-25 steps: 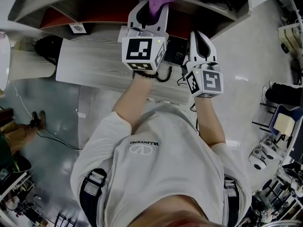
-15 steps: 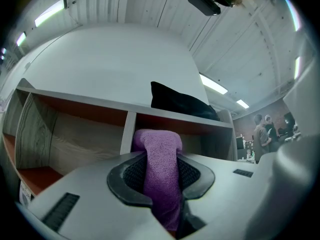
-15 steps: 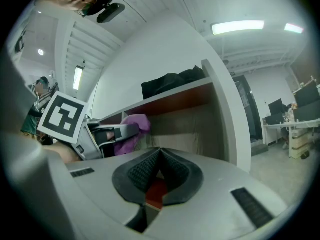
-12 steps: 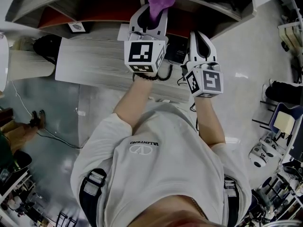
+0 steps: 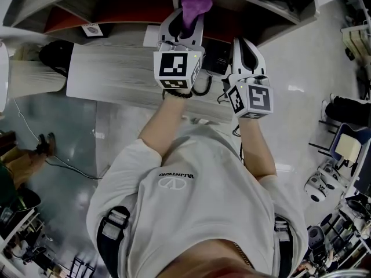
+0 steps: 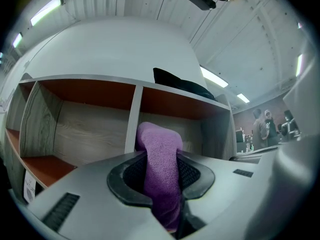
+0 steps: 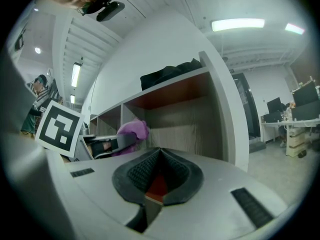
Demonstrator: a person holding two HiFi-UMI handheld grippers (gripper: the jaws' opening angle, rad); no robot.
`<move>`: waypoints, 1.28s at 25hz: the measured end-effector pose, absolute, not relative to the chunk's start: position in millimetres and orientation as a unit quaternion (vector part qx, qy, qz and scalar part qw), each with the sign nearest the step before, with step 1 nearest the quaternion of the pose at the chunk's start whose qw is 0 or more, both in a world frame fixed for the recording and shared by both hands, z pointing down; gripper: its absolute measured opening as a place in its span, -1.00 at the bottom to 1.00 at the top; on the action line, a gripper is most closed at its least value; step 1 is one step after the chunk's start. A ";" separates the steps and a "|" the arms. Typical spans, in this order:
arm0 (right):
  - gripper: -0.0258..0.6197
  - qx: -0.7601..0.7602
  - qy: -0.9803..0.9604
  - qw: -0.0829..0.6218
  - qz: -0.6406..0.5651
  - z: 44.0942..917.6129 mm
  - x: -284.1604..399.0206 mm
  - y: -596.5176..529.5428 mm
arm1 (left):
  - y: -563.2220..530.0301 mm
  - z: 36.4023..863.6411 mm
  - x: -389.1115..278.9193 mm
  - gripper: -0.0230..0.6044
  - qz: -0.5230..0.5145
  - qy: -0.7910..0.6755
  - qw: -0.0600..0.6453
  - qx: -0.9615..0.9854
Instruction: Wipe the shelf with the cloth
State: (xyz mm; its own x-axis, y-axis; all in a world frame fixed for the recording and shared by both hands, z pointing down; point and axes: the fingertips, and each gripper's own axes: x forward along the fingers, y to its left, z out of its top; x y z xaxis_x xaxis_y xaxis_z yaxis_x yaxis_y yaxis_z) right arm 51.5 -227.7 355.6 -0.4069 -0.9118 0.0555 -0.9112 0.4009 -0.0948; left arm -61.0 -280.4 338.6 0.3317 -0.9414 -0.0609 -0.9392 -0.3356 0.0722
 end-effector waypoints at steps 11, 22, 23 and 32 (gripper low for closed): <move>-0.92 -0.546 0.835 -0.005 -0.065 371.4 50.4 -234.6 | -281.8 363.1 -58.9 -0.60 -0.023 -0.575 0.017 0.818; -0.92 -0.546 0.835 -0.016 -0.075 386.9 50.2 -229.1 | -276.2 395.1 -65.9 -0.60 -0.005 -0.584 0.035 0.811; -0.92 -0.546 0.834 -0.017 -0.075 388.0 50.8 -228.0 | -275.6 397.4 -66.3 -0.60 -0.005 -0.585 0.036 0.810; -0.92 -0.553 0.829 -0.024 -0.083 399.7 57.8 -224.9 | -278.8 418.8 -62.3 -0.60 0.005 -0.582 0.042 0.812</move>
State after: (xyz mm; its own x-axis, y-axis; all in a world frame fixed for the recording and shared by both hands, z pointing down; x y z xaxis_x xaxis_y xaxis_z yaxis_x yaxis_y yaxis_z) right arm 57.8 -224.9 399.7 -0.3868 -0.9127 0.1318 -0.9207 0.3741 -0.1116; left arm -62.3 -278.8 418.8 0.3234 -0.9445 0.0575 -0.9454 -0.3199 0.0616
